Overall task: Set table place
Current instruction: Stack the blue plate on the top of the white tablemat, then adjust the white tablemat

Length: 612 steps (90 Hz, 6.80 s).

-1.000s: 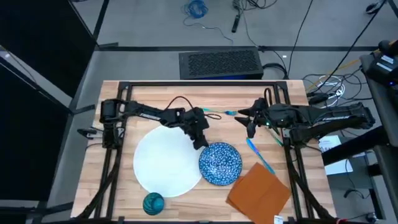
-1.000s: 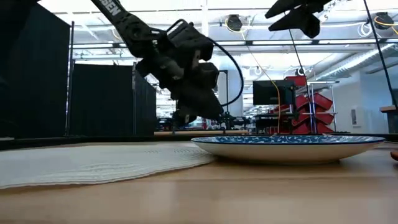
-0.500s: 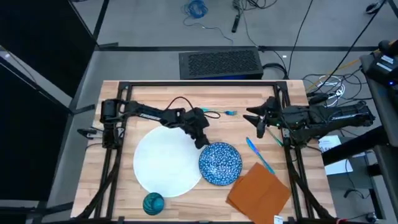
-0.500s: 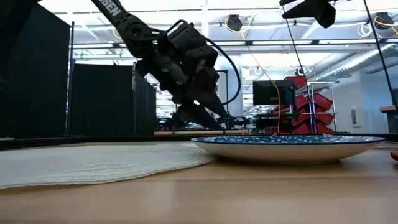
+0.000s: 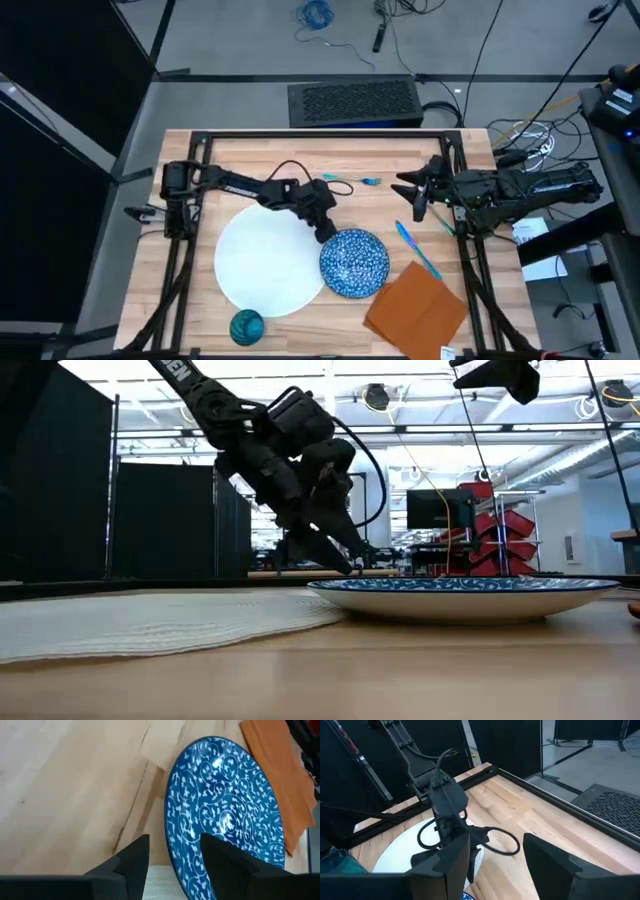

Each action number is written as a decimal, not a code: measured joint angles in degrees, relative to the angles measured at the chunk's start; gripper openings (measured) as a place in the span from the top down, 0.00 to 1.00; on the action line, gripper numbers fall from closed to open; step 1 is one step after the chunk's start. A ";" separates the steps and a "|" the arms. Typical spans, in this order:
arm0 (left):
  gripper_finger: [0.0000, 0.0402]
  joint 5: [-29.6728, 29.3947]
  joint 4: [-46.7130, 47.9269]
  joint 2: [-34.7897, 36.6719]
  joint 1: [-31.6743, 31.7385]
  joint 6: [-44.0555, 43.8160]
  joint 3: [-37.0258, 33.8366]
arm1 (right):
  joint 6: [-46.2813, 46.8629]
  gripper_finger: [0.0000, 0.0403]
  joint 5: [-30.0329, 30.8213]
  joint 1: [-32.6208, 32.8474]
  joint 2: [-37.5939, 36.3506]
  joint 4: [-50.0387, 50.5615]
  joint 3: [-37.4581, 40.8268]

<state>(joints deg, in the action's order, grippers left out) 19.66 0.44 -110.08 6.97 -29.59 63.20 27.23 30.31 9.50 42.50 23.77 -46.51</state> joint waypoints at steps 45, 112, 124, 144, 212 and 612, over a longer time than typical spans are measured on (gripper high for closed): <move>0.60 3.66 -0.05 -6.21 -3.46 0.43 3.48 | -0.03 0.58 -0.13 0.00 0.02 0.15 0.01; 1.00 6.82 0.77 -2.88 -3.60 7.64 4.11 | -0.23 0.58 -0.18 0.00 0.02 0.31 0.01; 1.00 7.01 4.11 0.71 -2.43 8.09 4.11 | -0.12 0.58 -0.20 0.00 0.02 0.59 0.01; 1.00 7.03 18.85 7.81 -0.42 11.05 4.09 | 0.25 0.58 -0.21 0.00 0.02 0.96 0.00; 1.00 7.12 54.75 24.02 5.66 16.95 3.85 | 1.42 0.58 -0.33 -0.02 0.04 2.56 0.00; 0.63 -2.54 -15.67 77.98 7.25 22.77 -44.26 | -7.86 1.00 -35.15 -8.33 75.49 -10.57 -27.59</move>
<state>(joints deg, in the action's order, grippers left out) 17.12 -15.24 -32.10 14.22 -6.82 18.94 19.38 -4.84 1.17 117.99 13.20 -74.10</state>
